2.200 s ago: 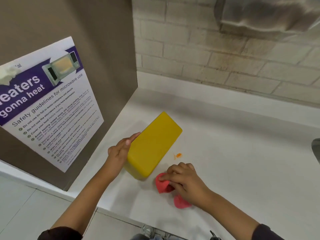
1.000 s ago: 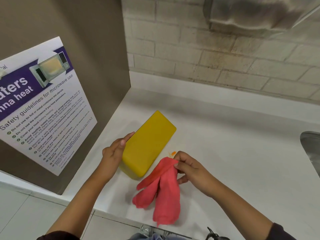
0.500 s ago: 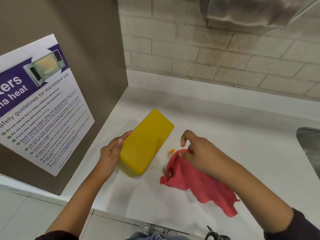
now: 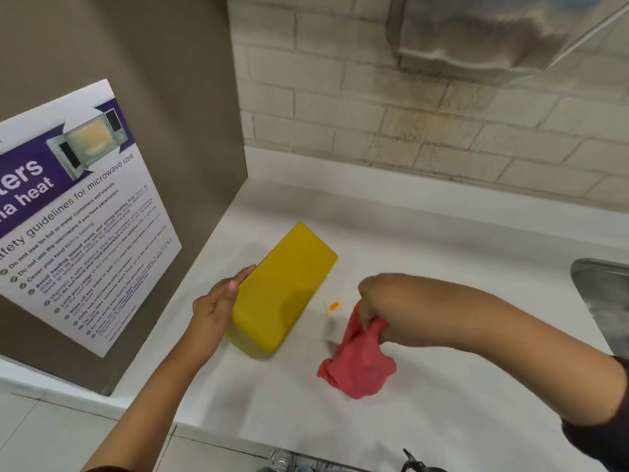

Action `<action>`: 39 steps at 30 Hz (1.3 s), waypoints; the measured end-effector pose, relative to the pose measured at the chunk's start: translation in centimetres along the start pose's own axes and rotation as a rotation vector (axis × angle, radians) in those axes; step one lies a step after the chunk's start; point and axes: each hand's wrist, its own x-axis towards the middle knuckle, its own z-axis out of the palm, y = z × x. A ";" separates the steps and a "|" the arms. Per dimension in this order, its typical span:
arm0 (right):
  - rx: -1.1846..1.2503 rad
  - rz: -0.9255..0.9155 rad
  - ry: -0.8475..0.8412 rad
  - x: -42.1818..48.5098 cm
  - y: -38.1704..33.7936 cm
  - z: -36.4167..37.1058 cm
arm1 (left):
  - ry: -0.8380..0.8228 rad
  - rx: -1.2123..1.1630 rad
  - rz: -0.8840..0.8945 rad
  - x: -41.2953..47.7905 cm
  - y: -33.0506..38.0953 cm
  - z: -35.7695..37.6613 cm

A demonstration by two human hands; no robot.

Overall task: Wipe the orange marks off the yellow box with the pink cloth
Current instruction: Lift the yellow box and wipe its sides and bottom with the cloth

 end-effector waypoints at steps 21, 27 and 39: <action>1.362 0.281 0.778 11.2 2.8 0.5 | 0.013 0.046 -0.027 -0.3 -0.3 0.3; 1.089 0.284 0.870 11.6 1.6 3.4 | 0.019 0.014 -0.047 -0.3 -0.2 0.4; 1.711 -0.205 0.731 8.1 -0.2 -3.3 | 0.051 -0.043 -0.108 0.4 -1.3 0.1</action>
